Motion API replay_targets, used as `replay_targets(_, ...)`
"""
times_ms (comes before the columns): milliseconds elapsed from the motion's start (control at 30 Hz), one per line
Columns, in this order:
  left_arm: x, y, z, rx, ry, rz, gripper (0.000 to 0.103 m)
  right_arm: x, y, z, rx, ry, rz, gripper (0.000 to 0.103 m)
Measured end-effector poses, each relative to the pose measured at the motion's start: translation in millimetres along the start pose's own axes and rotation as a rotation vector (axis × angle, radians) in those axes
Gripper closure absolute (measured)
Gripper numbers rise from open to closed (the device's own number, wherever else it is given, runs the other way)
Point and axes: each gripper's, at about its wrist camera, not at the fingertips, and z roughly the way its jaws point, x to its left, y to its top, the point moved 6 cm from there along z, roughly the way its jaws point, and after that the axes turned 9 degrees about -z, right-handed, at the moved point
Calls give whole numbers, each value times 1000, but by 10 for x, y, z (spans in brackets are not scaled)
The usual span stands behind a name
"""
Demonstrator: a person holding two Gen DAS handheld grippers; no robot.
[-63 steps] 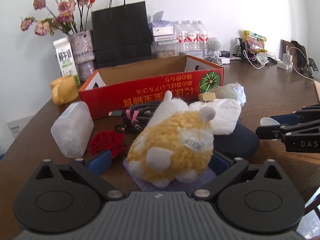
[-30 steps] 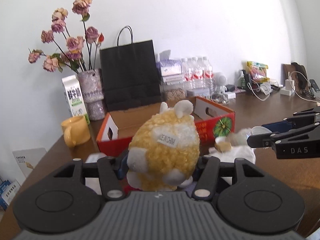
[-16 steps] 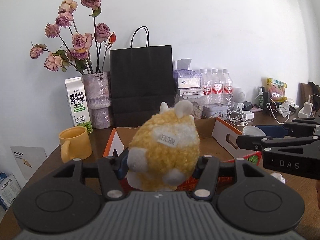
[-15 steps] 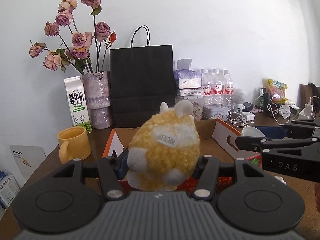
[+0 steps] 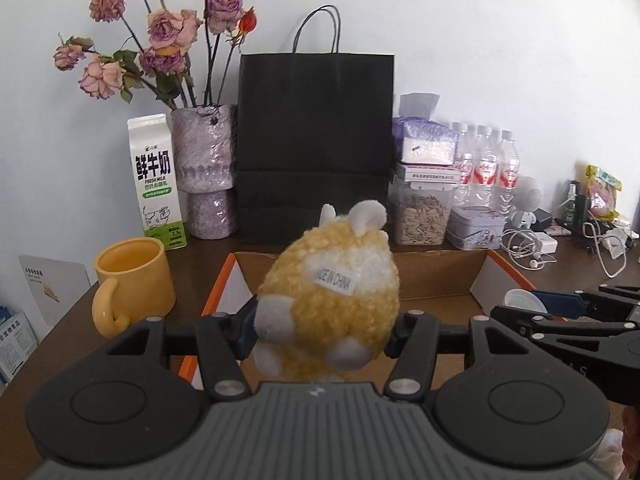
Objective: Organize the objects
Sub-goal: 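Carry the cap and plush toy into the cardboard box and open both tools, then withdraw both tools from the box back over the table items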
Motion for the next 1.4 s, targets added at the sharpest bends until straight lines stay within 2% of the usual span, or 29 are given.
replay_targets(67, 33, -15, 104, 13, 37, 0, 45, -24, -47, 93, 18, -3, 7, 64)
replay_targets(300, 93, -86, 253, 55, 57, -4, 44, -40, -189, 235, 66, 13, 15, 64)
replay_targets(400, 80, -101, 253, 49, 54, -1, 30, -51, -200, 224, 67, 9, 19, 63)
replay_targets(433, 69, -107, 241, 44, 53, 3, 13, -56, -202, 219, 68, 5, 21, 56)
replay_targets(467, 56, -105, 221, 31, 50, 6, 0, -59, -205, 215, 69, 1, 22, 41)
replay_targets(500, 38, -100, 195, 14, 53, 14, 0, -65, -204, 208, 65, -4, 24, 33)
replay_targets(533, 23, -99, 176, 6, 58, 23, 0, -74, -200, 201, 62, -7, 26, 18)
replay_targets(700, 0, -98, 154, 8, 55, 23, 0, -78, -169, 132, 40, -21, 19, 1)
replay_targets(1033, -23, -103, 103, 5, 40, 27, 0, -61, -118, 49, 10, -28, 3, 0)
replay_targets(1400, 19, -77, -121, 8, 24, 4, 0, -9, -54, -170, -23, -45, -22, 0)
